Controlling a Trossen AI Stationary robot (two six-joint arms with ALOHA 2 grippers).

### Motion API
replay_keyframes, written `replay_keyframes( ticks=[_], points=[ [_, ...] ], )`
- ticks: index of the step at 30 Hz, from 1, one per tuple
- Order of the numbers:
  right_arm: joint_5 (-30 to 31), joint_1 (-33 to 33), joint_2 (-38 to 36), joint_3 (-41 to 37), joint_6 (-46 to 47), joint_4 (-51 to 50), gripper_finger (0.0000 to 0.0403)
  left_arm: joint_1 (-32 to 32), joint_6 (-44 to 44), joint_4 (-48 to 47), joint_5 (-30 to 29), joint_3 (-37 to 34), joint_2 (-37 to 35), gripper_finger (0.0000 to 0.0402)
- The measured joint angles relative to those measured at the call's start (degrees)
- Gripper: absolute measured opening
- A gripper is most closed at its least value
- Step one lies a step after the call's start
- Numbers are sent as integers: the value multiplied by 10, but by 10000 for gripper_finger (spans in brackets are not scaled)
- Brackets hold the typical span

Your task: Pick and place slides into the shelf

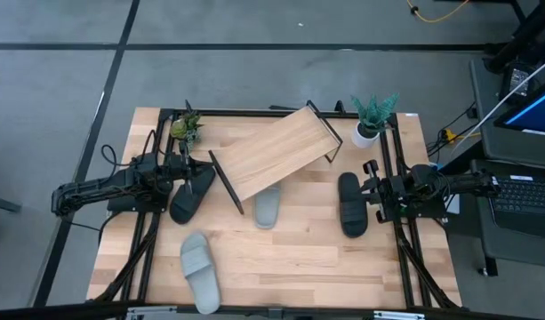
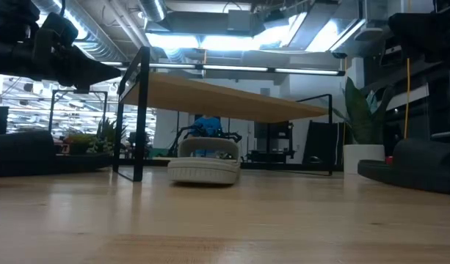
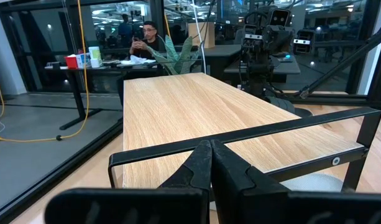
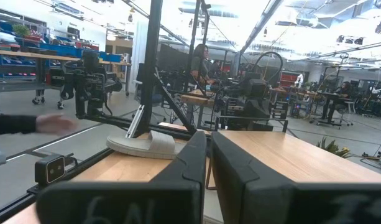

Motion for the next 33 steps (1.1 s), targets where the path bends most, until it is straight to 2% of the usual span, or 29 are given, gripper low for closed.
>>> replay_keyframes(
  ticks=[18, 22, 24, 29, 33],
  points=[
    [0, 0, 0, 0, 0, 1, 28, 0, -1, 0, 0, 0, 0, 0],
    [0, 0, 0, 0, 4, 4, 28, 0, -45, 6, 5, 0, 0, 0],
    [0, 0, 0, 0, 23, 5, 28, 0, -46, 8, 30, 0, 0, 0],
    [0, 0, 0, 0, 55, 5, 28, 0, -47, 24, 151, 0, 0, 0],
    [-1, 0, 0, 0, 100, 4, 28, 0, -46, 27, 183, 0, -1, 0]
  ],
)
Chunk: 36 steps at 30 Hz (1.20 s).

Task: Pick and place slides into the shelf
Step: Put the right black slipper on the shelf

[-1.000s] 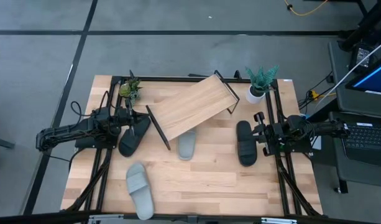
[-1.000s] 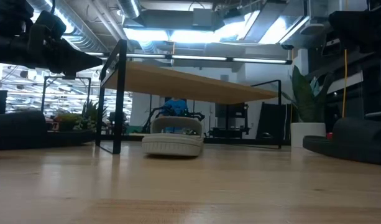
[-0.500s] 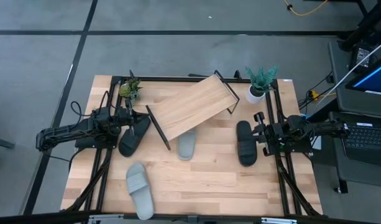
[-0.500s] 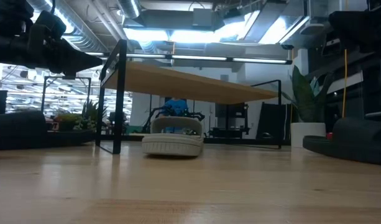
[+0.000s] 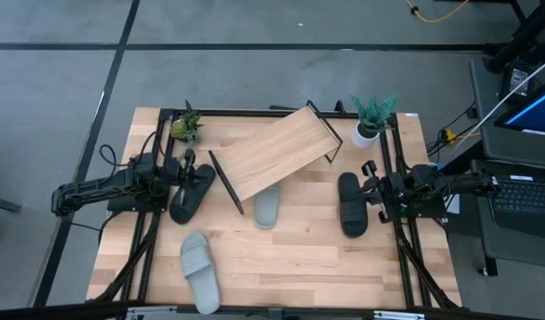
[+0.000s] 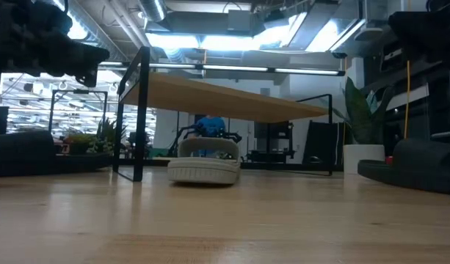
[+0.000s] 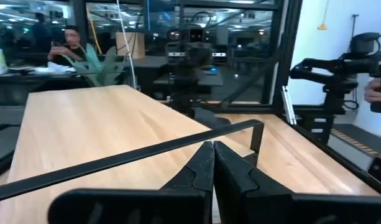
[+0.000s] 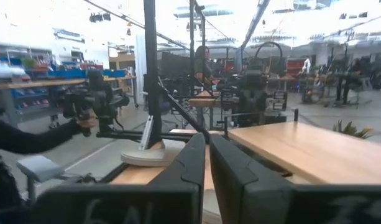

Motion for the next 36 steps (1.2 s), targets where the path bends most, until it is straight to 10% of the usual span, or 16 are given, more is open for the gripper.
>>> replay_keyframes(
  ticks=[36],
  points=[
    [55, 0, 0, 0, -1, -33, 7, 0, 9, -5, -39, 0, 0, 0]
  ],
)
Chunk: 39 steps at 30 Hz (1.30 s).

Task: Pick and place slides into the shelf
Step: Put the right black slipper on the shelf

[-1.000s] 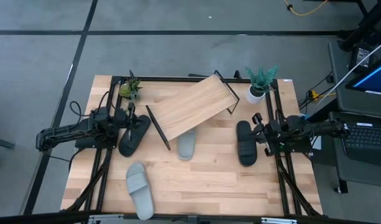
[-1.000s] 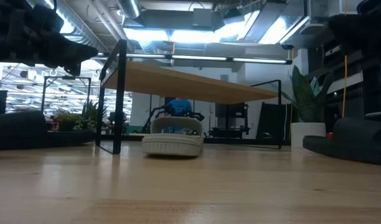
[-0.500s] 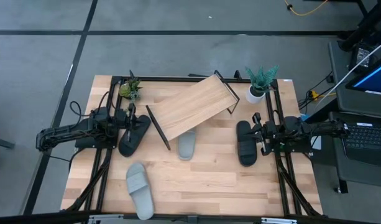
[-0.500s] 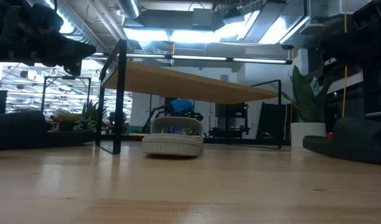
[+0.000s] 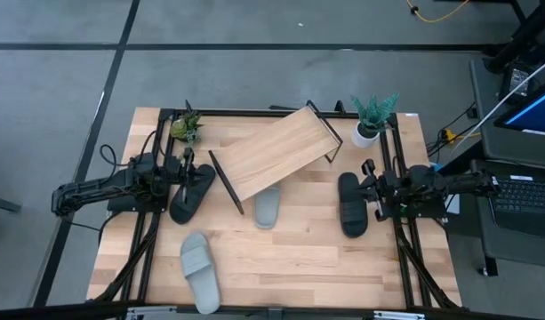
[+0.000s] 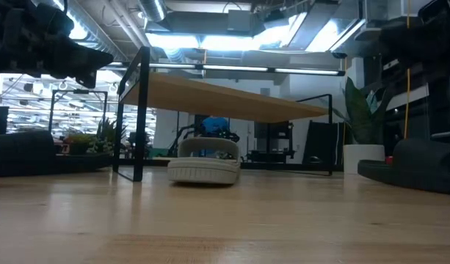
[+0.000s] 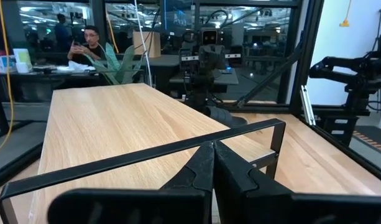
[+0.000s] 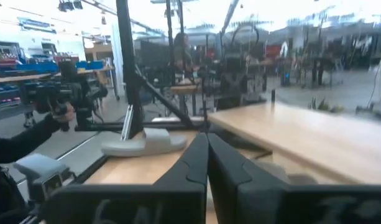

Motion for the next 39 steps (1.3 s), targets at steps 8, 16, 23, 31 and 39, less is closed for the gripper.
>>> replay_keyframes(
  ticks=[8, 16, 23, 31, 39],
  points=[
    [0, 0, 0, 0, -52, -6, 13, 0, 10, 4, 46, 0, 0, 0],
    [1, 0, 0, 0, -81, -10, 6, 0, 41, 5, 58, 1, 0, 0],
    [8, -1, 0, 0, -67, -30, 19, 0, 42, 5, 57, 1, 0, 0],
    [81, -1, 0, 1, -86, -47, 5, 0, 37, 0, 0, 1, 0, 0],
    [83, -1, 28, 105, -34, -144, 4, 0, -31, -6, 0, 18, 0, 0]
  ],
)
